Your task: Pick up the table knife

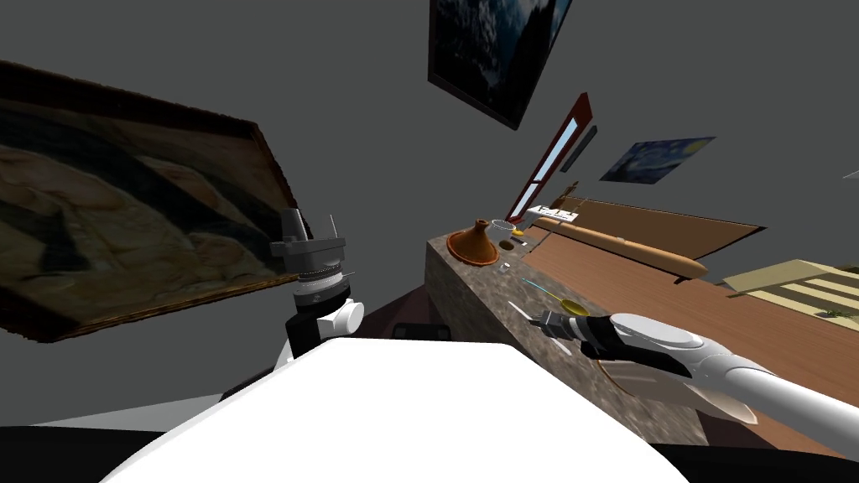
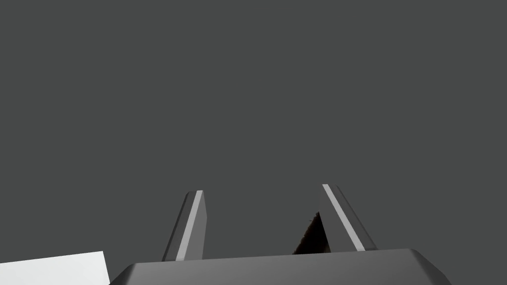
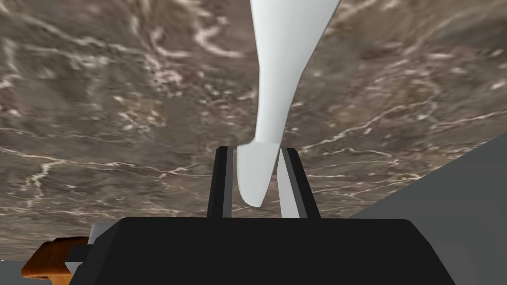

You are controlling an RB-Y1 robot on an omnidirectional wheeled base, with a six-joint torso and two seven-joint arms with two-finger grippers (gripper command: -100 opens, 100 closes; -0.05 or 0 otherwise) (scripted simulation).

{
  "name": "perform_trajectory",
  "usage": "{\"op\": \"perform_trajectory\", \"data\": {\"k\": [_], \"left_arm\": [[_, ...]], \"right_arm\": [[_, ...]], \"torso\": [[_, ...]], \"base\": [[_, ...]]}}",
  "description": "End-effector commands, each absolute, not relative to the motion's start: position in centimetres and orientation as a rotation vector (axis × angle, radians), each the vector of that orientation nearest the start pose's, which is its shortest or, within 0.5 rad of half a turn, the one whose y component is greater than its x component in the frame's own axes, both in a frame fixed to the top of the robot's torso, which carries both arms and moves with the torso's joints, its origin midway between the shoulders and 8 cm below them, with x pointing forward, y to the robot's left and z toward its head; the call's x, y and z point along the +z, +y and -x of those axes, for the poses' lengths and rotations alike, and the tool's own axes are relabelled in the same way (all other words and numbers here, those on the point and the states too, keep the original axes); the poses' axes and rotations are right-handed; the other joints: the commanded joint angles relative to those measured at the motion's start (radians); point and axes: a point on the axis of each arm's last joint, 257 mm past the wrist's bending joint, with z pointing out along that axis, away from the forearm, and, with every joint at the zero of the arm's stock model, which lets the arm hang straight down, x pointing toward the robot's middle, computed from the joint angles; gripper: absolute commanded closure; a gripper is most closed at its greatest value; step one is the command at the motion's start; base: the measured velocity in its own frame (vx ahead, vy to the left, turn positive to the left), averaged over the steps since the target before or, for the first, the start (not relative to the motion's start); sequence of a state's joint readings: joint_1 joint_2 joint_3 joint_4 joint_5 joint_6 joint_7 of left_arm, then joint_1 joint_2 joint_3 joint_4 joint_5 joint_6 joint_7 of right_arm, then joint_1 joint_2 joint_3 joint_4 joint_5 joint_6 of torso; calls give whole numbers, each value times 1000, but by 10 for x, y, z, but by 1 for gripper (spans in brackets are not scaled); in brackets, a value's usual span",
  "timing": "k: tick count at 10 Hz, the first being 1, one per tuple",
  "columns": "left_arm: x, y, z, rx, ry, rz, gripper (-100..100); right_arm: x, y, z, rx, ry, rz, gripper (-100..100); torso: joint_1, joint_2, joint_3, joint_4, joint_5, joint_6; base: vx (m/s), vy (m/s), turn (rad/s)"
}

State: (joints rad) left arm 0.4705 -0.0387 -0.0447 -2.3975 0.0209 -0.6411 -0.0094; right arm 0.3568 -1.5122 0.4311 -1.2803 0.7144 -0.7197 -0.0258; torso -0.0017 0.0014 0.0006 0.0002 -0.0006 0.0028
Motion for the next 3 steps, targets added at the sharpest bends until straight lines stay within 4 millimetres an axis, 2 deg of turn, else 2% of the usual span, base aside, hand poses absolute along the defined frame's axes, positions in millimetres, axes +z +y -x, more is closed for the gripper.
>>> {"op": "perform_trajectory", "data": {"k": [1, 2, 3], "left_arm": [[105, 262, -289, -1410, 363, 469, 0], [105, 262, -289, -1410, 363, 469, 0], [105, 262, -289, -1410, 363, 469, 0]], "right_arm": [[-337, -554, -238, 189, 2588, 789, 100], [-341, -553, -236, 187, 2589, 786, 100], [-340, -553, -237, 188, 2589, 786, 0]], "torso": [[0, 0, 0, 0, 0, 0], [0, 2, 1, 0, 0, 0], [0, 1, 1, 0, -1, 0]], "base": [[-46, -8, -108], [-21, -5, -18], [0, 0, 0]]}}
